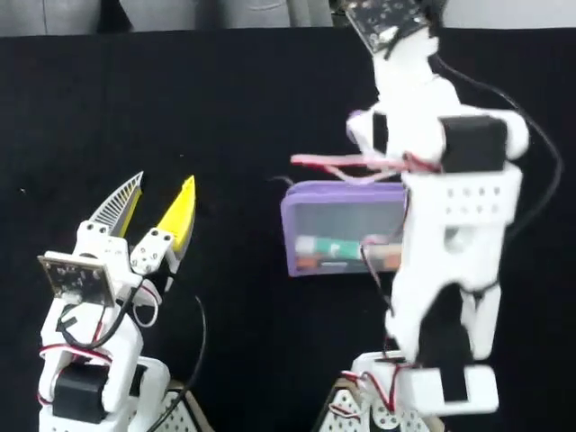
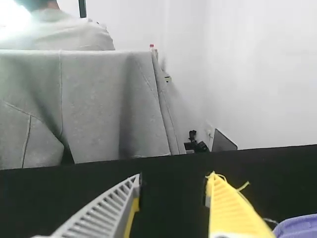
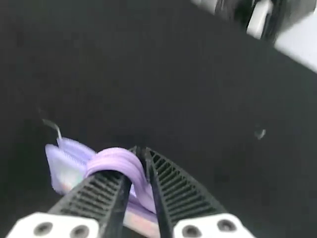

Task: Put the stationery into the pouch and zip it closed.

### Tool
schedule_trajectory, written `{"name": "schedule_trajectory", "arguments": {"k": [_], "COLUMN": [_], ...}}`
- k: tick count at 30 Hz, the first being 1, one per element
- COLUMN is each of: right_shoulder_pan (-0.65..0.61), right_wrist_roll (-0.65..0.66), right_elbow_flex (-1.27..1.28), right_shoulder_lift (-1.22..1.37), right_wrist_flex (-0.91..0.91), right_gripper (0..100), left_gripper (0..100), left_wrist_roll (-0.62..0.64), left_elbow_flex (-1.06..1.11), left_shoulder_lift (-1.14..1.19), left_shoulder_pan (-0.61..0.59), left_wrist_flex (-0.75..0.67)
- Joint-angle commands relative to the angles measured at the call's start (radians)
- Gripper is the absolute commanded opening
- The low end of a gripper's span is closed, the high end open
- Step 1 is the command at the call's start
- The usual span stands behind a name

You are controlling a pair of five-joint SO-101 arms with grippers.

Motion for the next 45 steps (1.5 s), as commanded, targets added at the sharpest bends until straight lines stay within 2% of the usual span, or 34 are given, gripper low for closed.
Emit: {"name": "schedule_trajectory", "arguments": {"k": [1,8,12,17,23,31,37,42,45], "right_shoulder_pan": [0.052,0.17,0.209,0.181,0.176,0.379,0.535,0.612,0.618], "right_wrist_roll": [0.167,0.396,0.47,0.456,0.425,0.425,0.402,0.397,0.4], "right_elbow_flex": [0.027,0.12,0.047,-0.165,-0.171,-0.185,-0.289,-0.306,-0.308], "right_shoulder_lift": [0.085,0.214,0.243,0.254,0.386,0.587,0.736,0.937,1.036], "right_wrist_flex": [0.026,0.026,0.025,0.018,0.021,0.018,0.008,-0.077,-0.058], "right_gripper": [1.2,1.2,1.2,1.9,17.1,18.4,34.1,33.3,33.3], "left_gripper": [22,22,22,22,22,22,22,22,22], "left_wrist_roll": [0.003,0.002,0.005,0.003,0.003,0.002,-0.034,-0.068,-0.069], "left_elbow_flex": [-0.001,0.015,0.033,0.091,0.102,0.113,0.166,0.205,0.242], "left_shoulder_lift": [0.003,0.003,0.003,0.003,0.003,0.005,0.005,0.005,0.005], "left_shoulder_pan": [0.024,0.031,0.033,0.033,0.033,0.062,0.176,0.226,0.222], "left_wrist_flex": [-0.021,-0.023,-0.051,-0.117,-0.127,-0.126,-0.129,-0.152,-0.198]}}
